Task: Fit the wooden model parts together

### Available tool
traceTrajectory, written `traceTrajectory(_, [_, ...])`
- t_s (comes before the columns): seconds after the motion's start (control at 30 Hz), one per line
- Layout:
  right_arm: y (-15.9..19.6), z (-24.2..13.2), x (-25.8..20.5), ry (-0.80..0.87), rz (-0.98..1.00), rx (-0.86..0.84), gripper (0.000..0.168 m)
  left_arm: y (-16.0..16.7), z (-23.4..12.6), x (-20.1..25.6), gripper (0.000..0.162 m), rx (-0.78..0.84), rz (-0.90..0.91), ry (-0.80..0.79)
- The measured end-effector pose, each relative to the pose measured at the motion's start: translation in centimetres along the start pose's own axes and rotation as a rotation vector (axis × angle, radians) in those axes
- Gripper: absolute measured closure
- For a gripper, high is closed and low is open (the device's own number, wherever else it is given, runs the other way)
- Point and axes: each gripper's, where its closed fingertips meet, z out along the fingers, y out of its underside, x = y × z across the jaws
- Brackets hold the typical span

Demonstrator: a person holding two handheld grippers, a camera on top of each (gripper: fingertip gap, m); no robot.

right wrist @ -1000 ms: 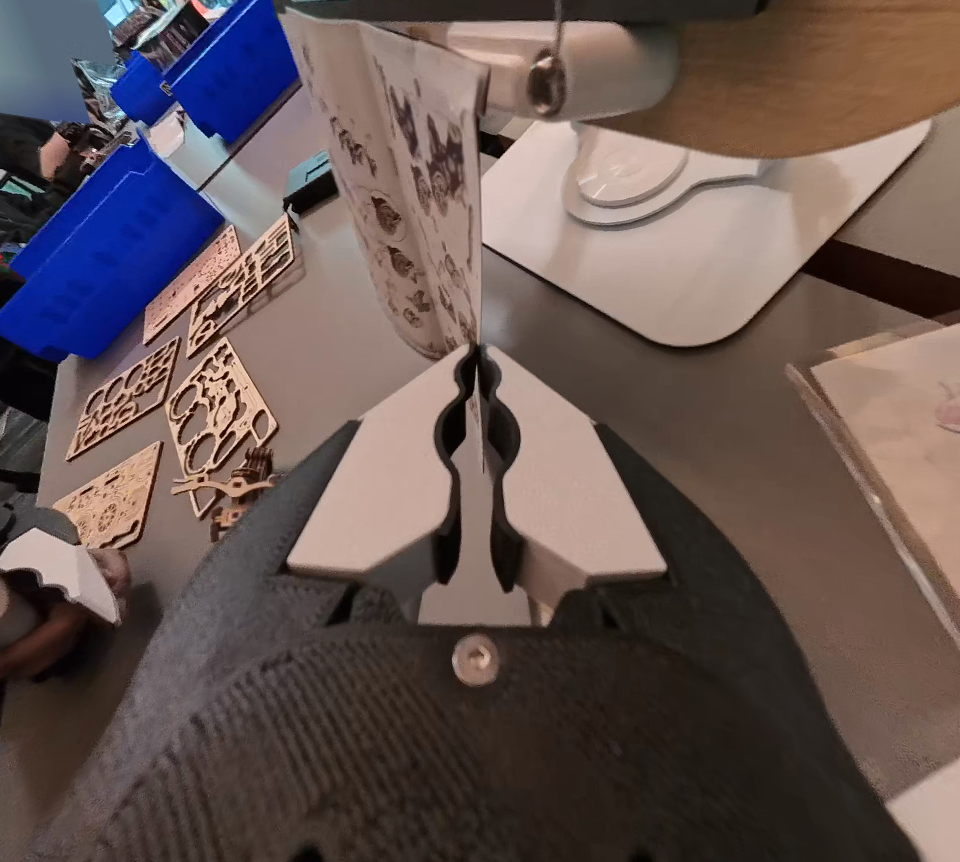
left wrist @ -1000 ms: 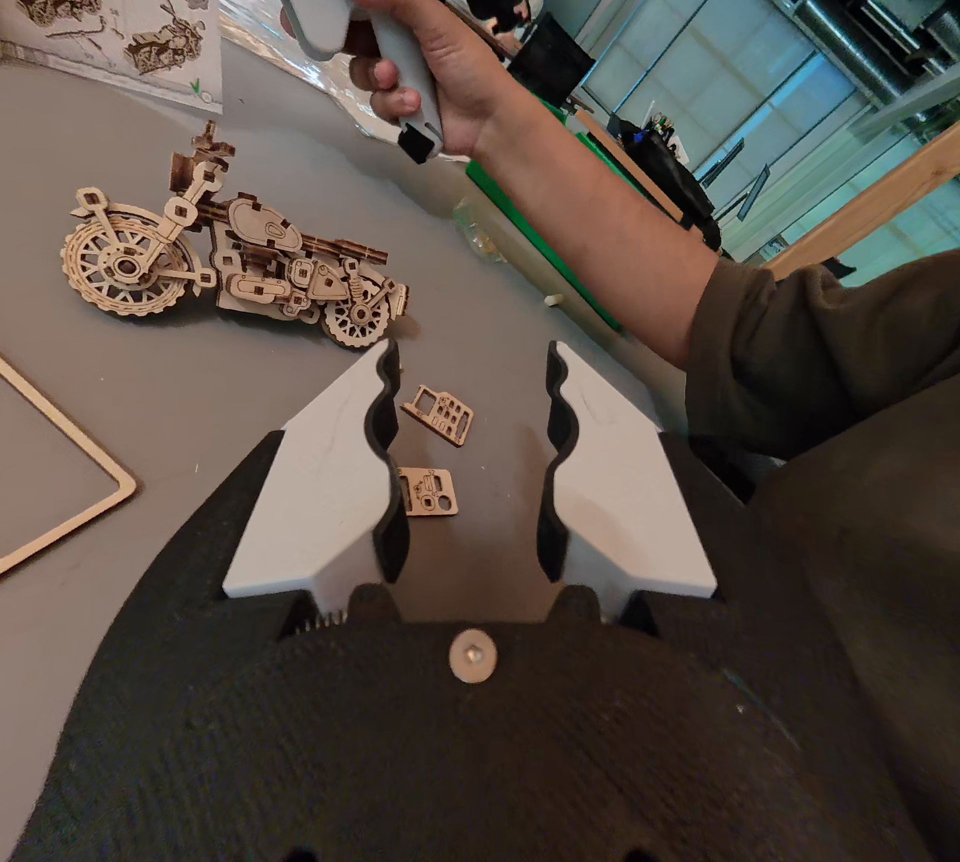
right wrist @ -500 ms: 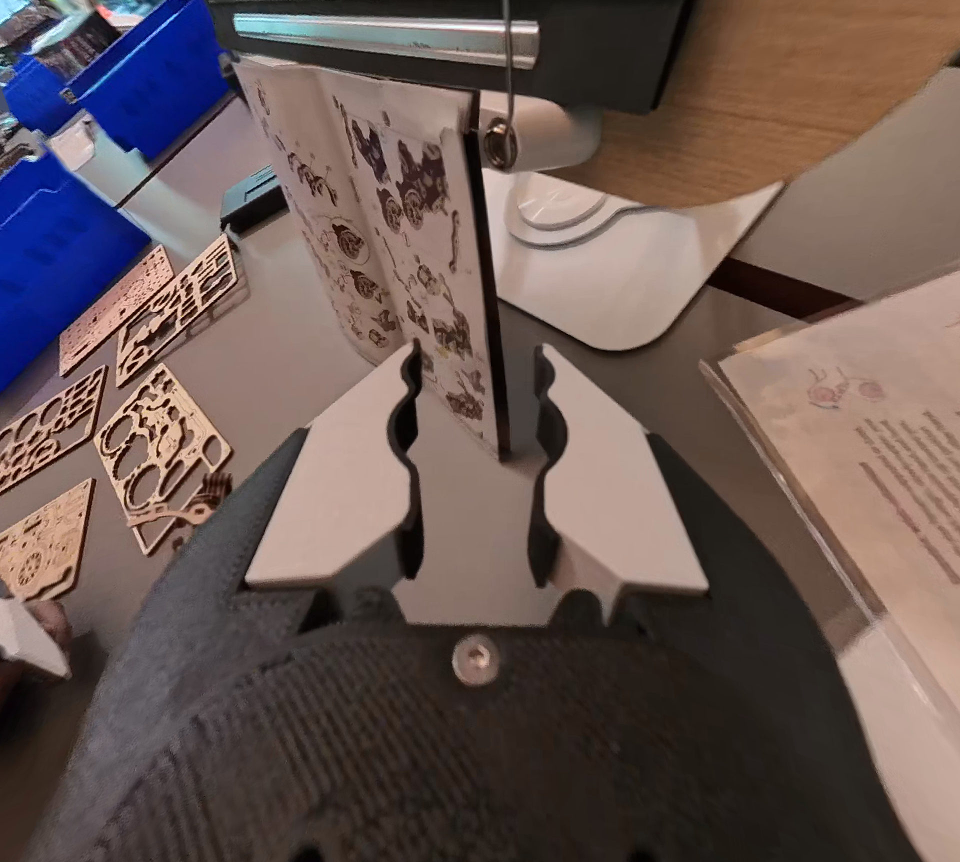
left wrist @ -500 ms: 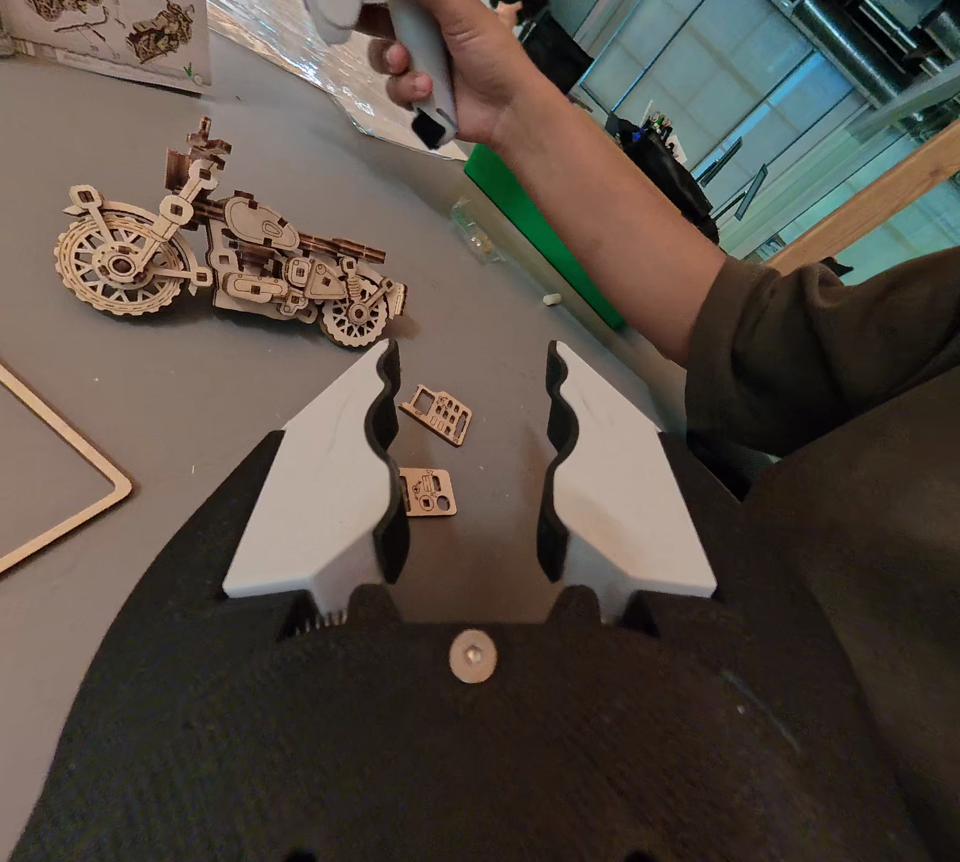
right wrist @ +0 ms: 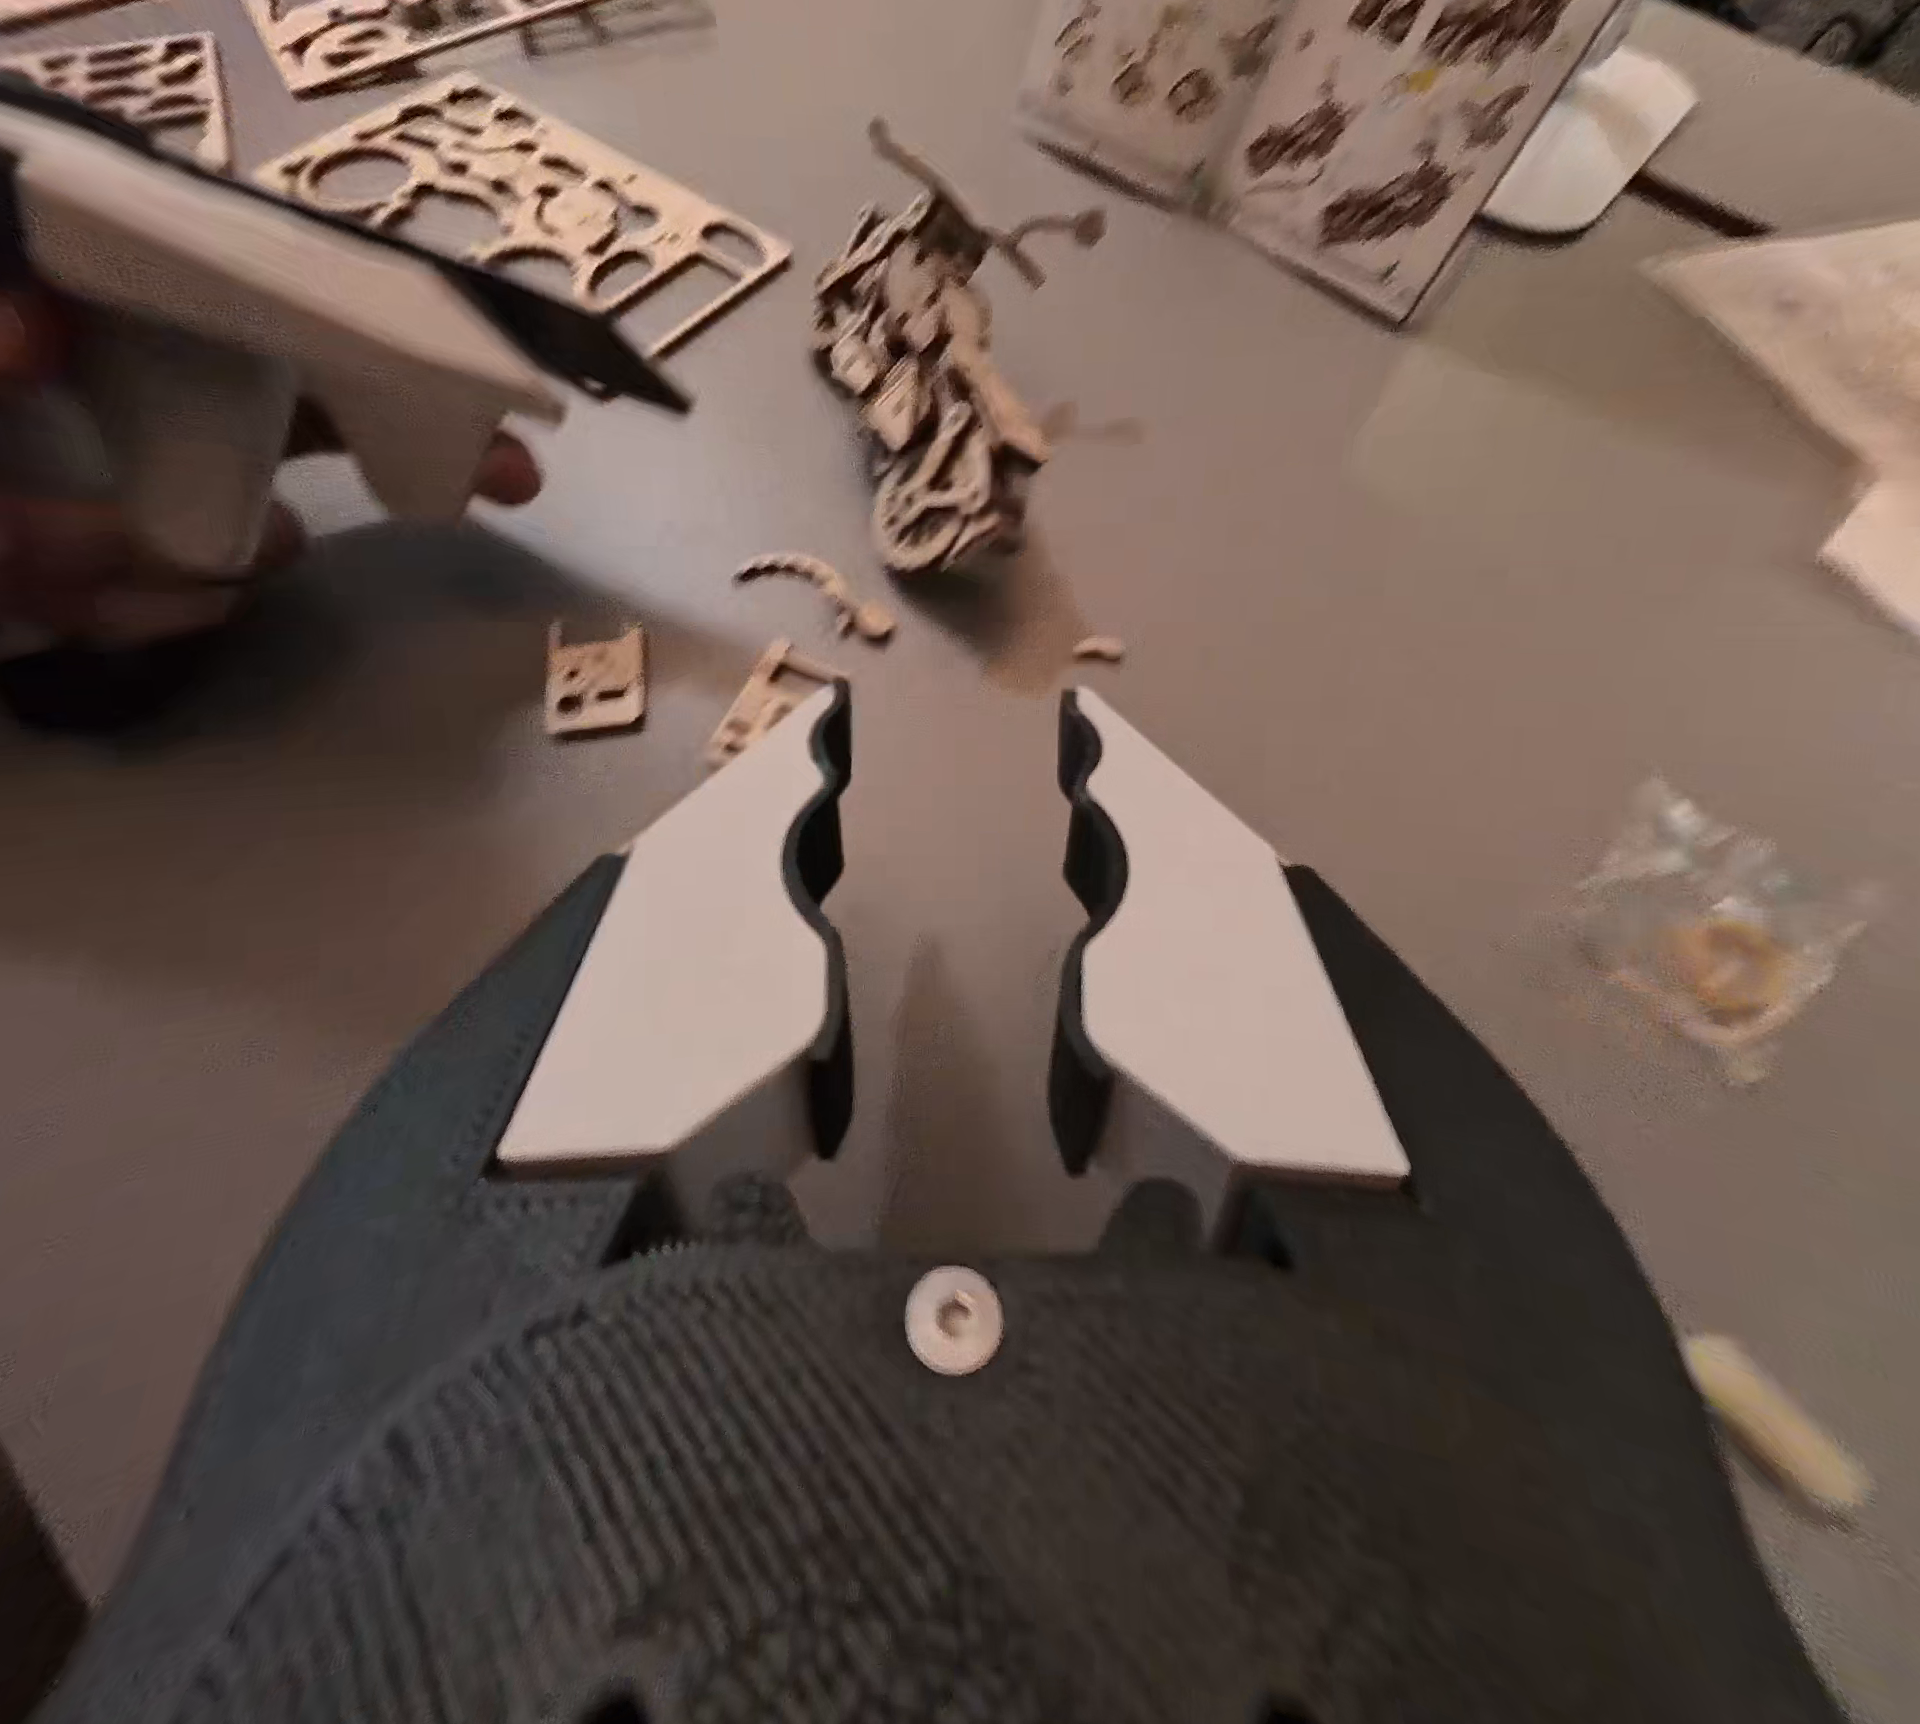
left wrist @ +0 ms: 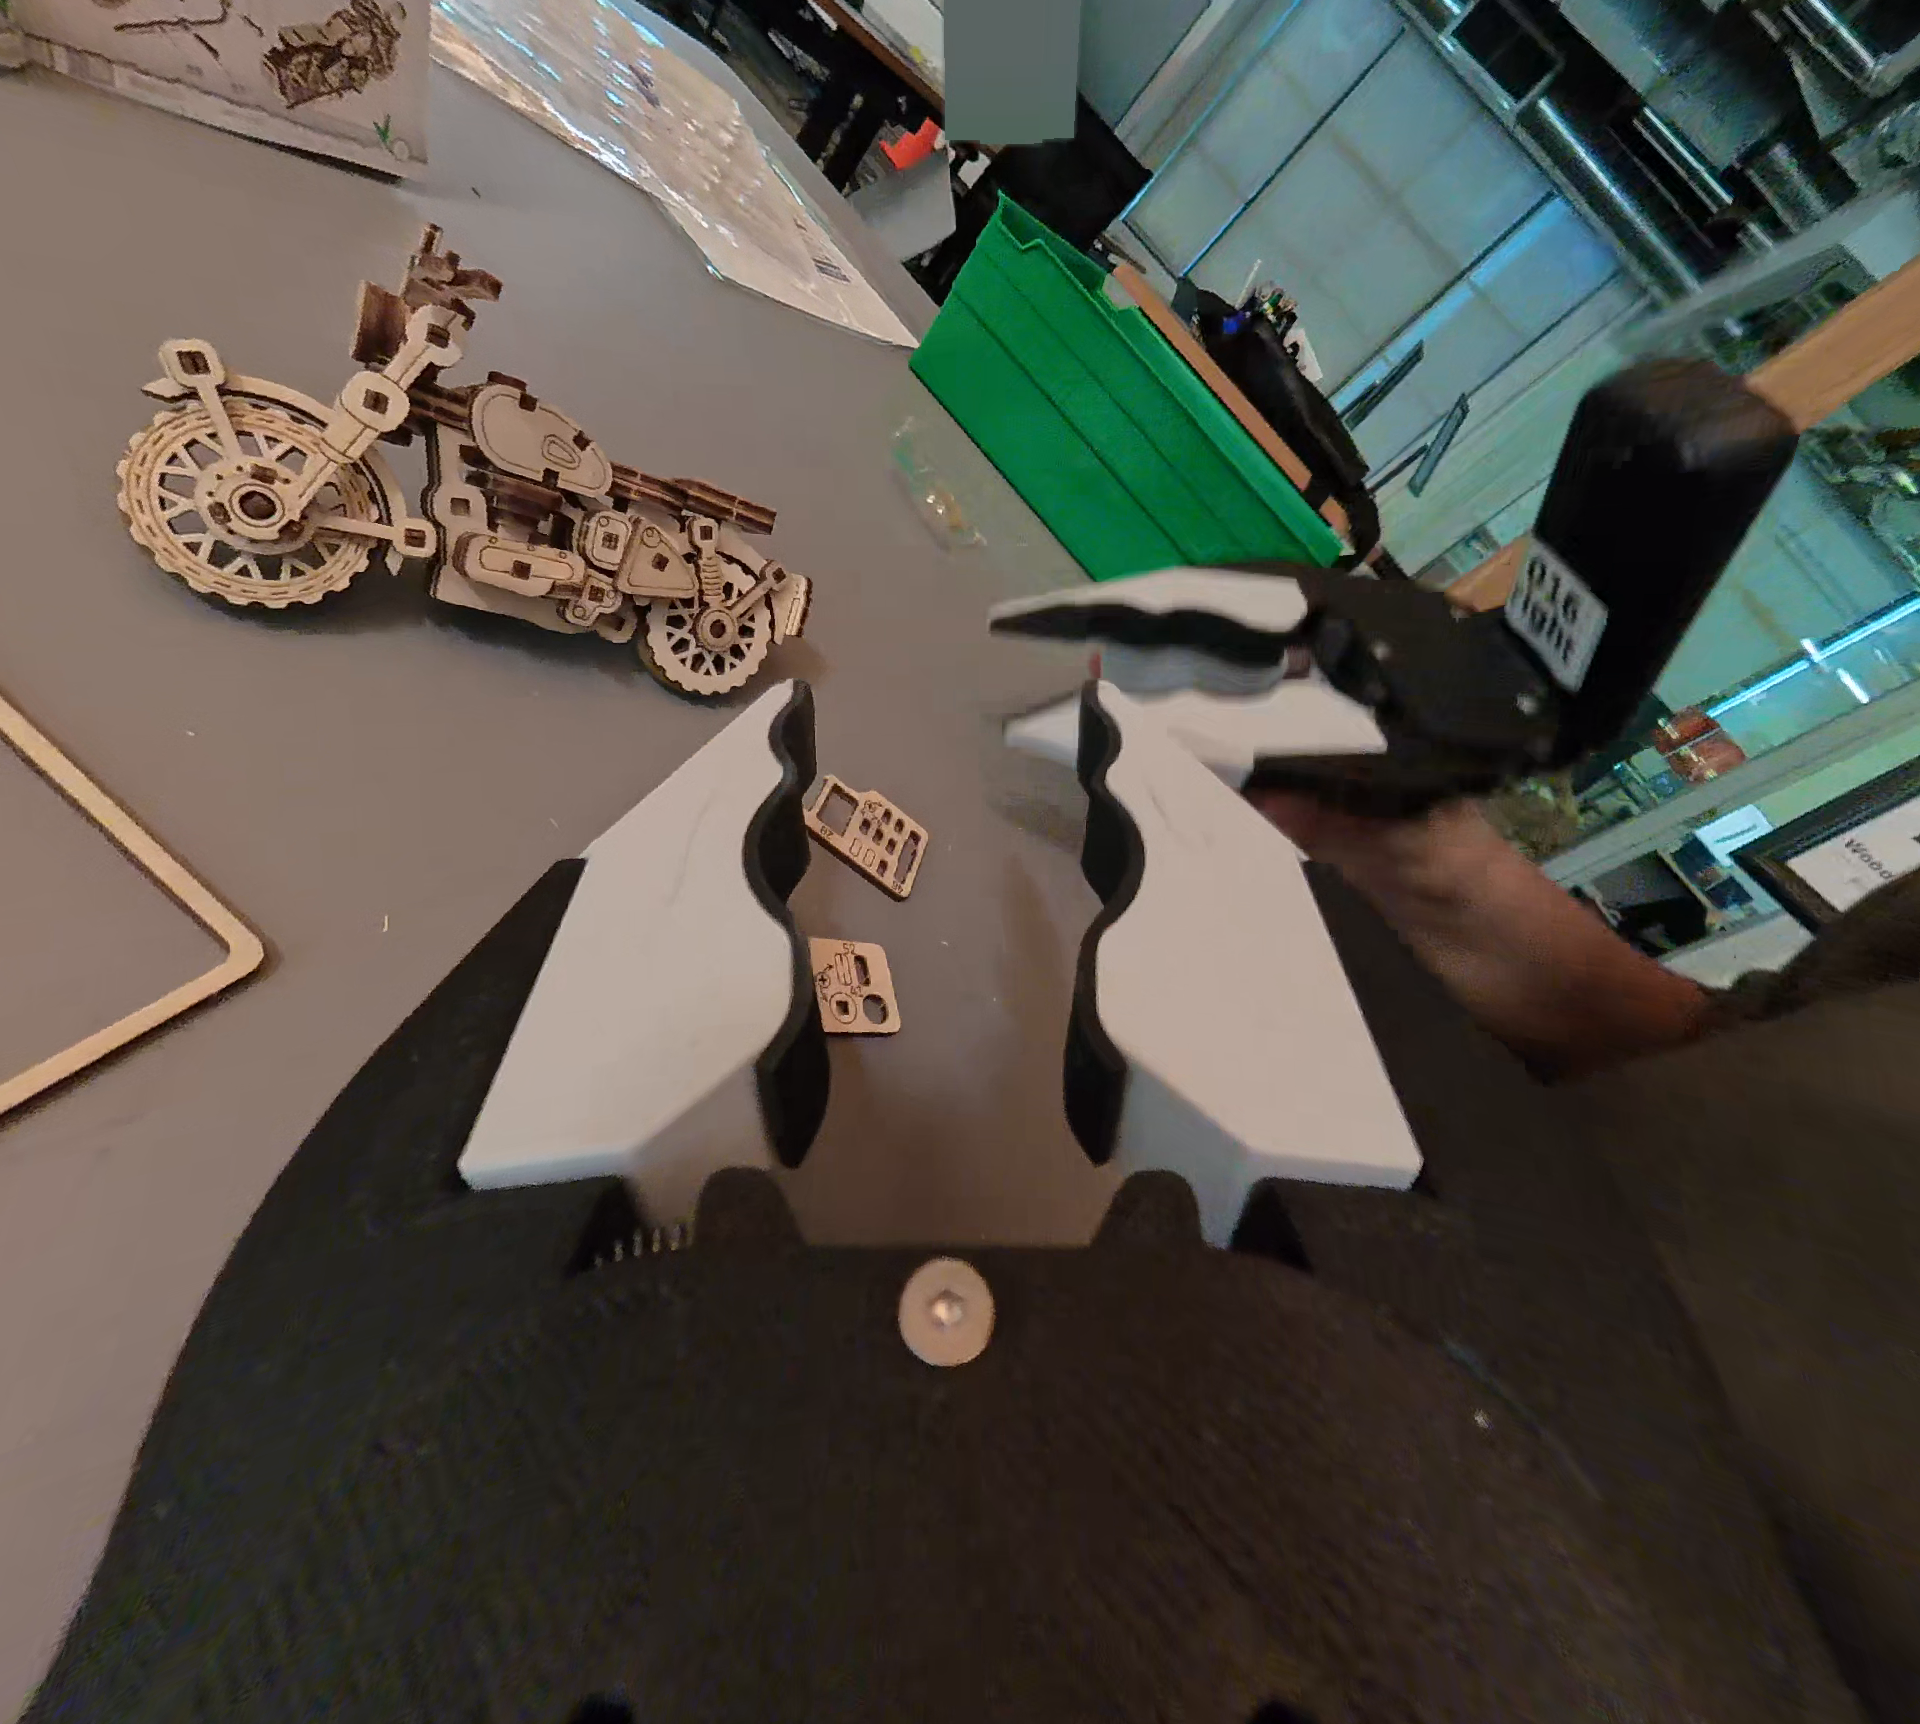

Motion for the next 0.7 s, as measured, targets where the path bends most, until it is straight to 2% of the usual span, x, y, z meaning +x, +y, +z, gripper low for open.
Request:
traceTrajectory(0.1, [2.5,-0.6,-2.5,-0.076,-0.019,-0.053,0.125,0.3,0.2,0.5,0.112,-0.014,0.036,-0.002])
traceTrajectory(0.2, [3.3,-1.1,-1.9,-0.057,-0.079,-0.050,0.129,0.8,0.6,1.2,0.112,-0.027,0.055,0.005])
traceTrajectory(0.53, [3.9,-0.9,-0.1,-0.058,0.100,-0.093,0.124,1.5,1.0,1.7,0.111,-0.048,0.073,0.008])
traceTrajectory(0.7, [4.8,-0.6,0.3,-0.066,0.179,-0.147,0.124,1.3,0.9,1.5,0.100,-0.031,0.092,-0.025])
